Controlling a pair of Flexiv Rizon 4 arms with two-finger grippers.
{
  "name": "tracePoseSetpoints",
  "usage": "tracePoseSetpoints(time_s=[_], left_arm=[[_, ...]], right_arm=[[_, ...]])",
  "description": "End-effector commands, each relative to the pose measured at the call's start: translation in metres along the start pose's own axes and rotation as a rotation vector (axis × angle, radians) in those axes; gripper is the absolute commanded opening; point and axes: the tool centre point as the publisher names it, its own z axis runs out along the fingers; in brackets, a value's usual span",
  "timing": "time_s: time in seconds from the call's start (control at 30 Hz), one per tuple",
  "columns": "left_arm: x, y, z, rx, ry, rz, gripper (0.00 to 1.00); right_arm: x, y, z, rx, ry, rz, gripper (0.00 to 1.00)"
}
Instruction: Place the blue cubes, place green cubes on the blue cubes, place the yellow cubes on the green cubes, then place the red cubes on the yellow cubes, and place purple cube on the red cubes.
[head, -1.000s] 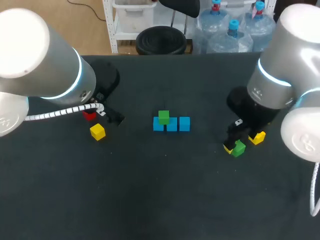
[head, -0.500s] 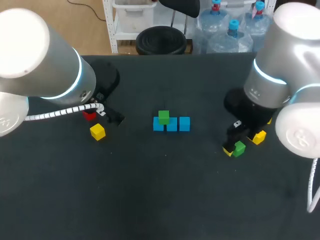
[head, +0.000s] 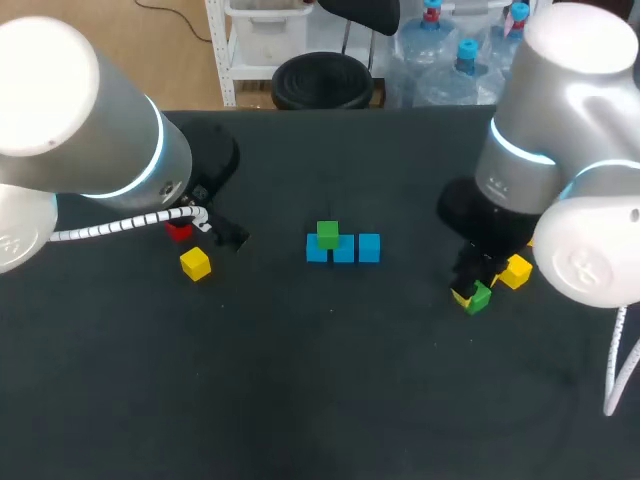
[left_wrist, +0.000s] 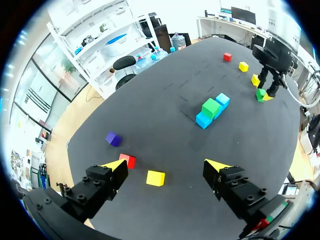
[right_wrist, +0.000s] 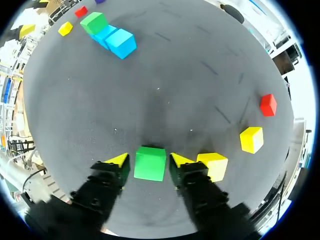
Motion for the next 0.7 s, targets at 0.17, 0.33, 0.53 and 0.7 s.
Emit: tracePoseSetpoints(time_s=[0.17, 0.33, 0.53, 0.7], left_arm=[[0.000, 0.001, 0.000, 0.002, -0.002, 0.001, 1.00], [0.000, 0.001, 0.000, 0.002, -0.002, 0.001, 1.00], [0.000, 0.001, 0.000, 0.002, -0.002, 0.001, 1.00], [0.000, 0.001, 0.000, 0.002, -0.002, 0.001, 1.00]], right_arm=[[-0.001, -0.002, -0.002, -0.003, -0.003, -0.012, 0.00], [-0.002, -0.014, -0.016, -0.053, -0.048, -0.060, 0.00], [-0.002, -0.017, -0.040, -0.078, -0.099, -0.299, 0.00], [-0.011, -0.014, -0.053, -0.057, -0.098, -0.434, 0.00]])
